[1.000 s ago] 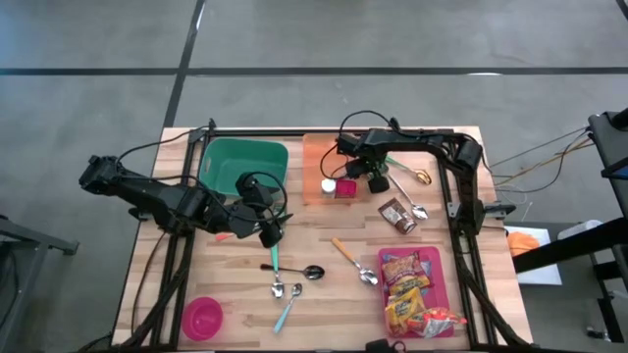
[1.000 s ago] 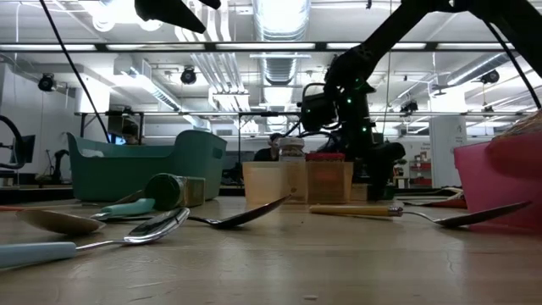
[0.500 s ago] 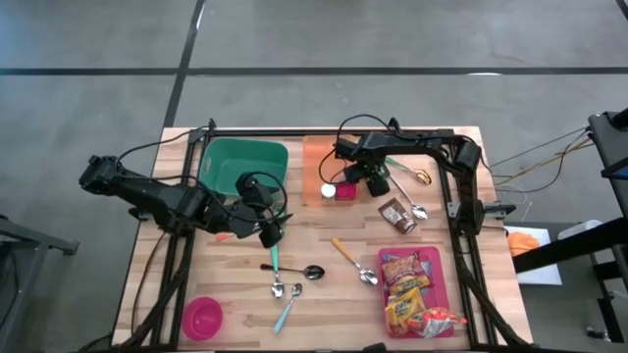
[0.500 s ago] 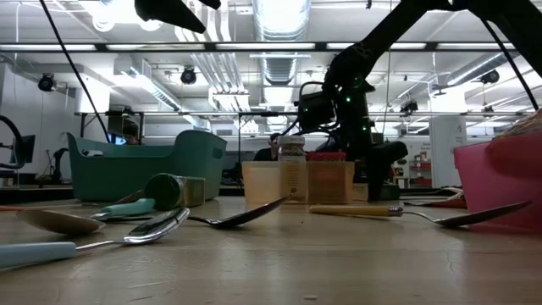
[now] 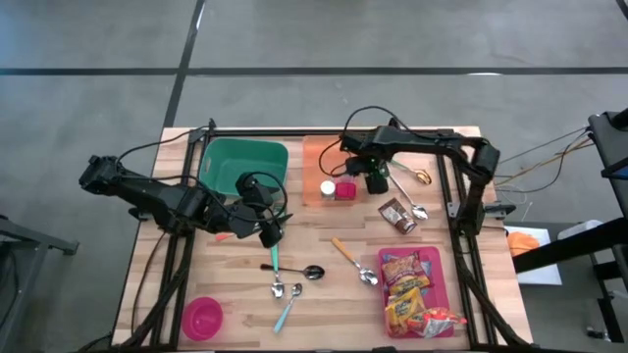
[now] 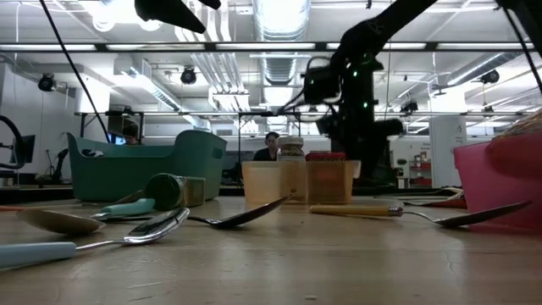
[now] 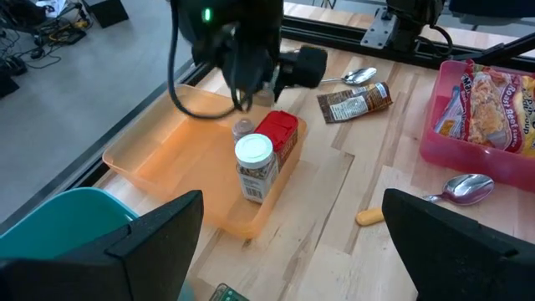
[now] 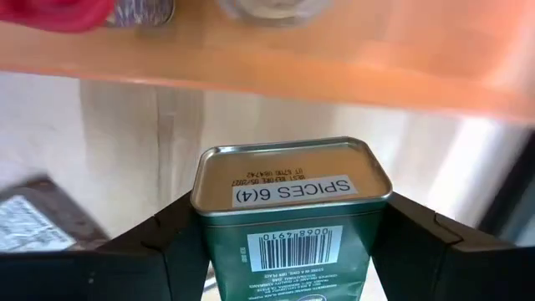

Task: Pick & Place Food Item
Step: Put the black seasoning can into the orange bin

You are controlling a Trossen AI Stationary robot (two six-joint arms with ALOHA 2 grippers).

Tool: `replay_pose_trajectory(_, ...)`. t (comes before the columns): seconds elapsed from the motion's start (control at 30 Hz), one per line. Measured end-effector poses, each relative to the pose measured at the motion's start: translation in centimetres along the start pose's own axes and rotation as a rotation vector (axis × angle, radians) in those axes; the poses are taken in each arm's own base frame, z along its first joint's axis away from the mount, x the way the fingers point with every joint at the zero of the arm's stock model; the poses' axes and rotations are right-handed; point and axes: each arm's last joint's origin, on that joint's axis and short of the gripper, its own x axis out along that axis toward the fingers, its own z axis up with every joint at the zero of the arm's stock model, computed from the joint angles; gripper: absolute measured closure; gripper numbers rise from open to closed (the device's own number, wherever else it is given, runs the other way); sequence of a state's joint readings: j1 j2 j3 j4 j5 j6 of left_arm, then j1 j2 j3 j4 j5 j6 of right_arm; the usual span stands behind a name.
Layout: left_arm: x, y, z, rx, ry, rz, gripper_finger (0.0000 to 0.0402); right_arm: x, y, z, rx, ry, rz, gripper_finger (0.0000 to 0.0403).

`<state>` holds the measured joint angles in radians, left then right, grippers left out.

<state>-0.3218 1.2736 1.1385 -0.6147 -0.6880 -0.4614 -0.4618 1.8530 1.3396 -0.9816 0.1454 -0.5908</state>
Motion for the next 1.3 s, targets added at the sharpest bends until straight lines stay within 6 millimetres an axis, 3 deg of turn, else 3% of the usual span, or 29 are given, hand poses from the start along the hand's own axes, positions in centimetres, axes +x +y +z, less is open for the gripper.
replay_pose_trajectory(0.37,0.0,0.0,0.0,0.018,-0.002,0.000,0.0031,-7.5,1.5,-3.4,0.365,-0.273,0.040,0.0153)
replay_pose_trajectory(0.63,-0.1,0.0,1.2,-0.071,-0.165,0.141,0.0031,-11.4,3.1,-5.5,0.707,-0.719,0.130,0.0153)
replay_pose_trajectory(0.87,1.8,-1.4,1.5,-0.101,-0.251,0.239,0.0031,-12.9,4.8,-6.6,0.886,-1.217,0.321,0.0153)
replay_pose_trajectory(1.1,5.5,-3.7,1.5,-0.114,-0.377,0.475,0.0031,-13.7,7.6,-6.5,0.852,-1.728,0.552,0.0153)
replay_pose_trajectory(1.3,9.1,-4.7,1.3,-0.070,-0.399,0.567,0.0031,-13.1,9.9,-5.3,0.783,-1.846,0.675,0.0153)
